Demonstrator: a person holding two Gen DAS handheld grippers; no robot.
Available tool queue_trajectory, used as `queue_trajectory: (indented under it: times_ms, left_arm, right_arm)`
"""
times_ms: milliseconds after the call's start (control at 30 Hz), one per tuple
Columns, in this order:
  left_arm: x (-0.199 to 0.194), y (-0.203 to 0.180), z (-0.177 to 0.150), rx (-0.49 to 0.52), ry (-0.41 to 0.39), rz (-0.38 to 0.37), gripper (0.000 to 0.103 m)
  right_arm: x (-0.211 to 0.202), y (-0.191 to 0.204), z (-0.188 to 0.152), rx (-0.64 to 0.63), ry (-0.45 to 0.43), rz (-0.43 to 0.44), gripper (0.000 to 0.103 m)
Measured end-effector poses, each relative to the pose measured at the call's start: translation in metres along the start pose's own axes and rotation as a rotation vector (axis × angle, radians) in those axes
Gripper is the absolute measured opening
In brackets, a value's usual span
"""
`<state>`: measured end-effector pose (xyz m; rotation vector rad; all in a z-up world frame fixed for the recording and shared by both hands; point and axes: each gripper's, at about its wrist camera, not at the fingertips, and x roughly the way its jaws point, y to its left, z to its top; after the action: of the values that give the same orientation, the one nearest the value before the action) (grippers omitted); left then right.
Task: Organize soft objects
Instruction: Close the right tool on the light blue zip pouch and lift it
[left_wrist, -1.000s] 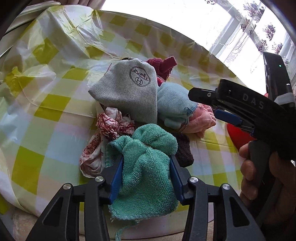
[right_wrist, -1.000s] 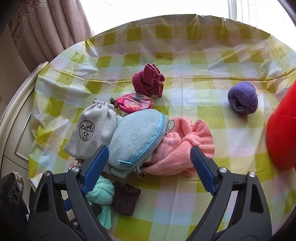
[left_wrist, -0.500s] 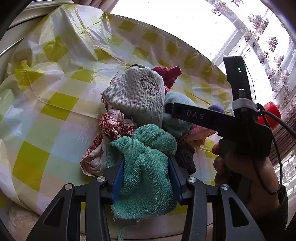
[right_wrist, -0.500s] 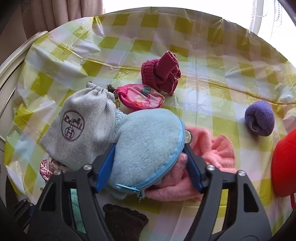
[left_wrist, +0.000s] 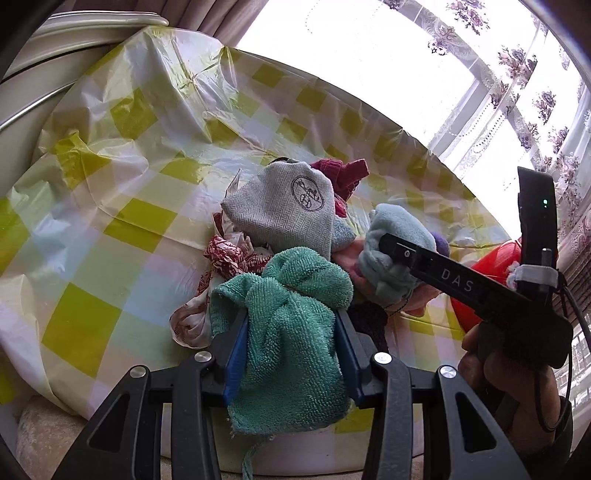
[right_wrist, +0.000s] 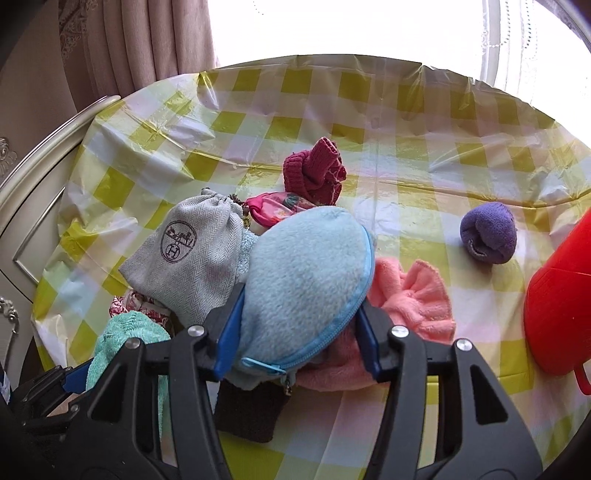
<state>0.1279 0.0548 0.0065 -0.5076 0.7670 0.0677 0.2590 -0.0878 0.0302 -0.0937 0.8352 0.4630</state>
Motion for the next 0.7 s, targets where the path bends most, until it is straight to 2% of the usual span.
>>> queue_trajectory:
  times_ms: [267, 433, 533, 700]
  left_arm:
    - [-0.015, -0.007, -0.002, 0.020, -0.052, 0.021, 0.045]
    - [-0.022, -0.011, -0.006, 0.037, -0.060, 0.023, 0.045]
    - [-0.026, -0.015, -0.009, 0.045, -0.057, 0.016, 0.045]
    - [-0.034, -0.027, -0.022, 0.066, -0.019, -0.023, 0.045]
  right_arm:
    - [-0.034, -0.025, -0.020, 0.059, -0.014, 0.000, 0.058]
    - [-0.050, -0.047, -0.036, 0.132, -0.002, 0.045, 0.058]
    - [-0.060, -0.060, -0.047, 0.166, 0.026, 0.069, 0.060]
    - [-0.077, -0.071, -0.081, 0.144, 0.095, 0.036, 0.060]
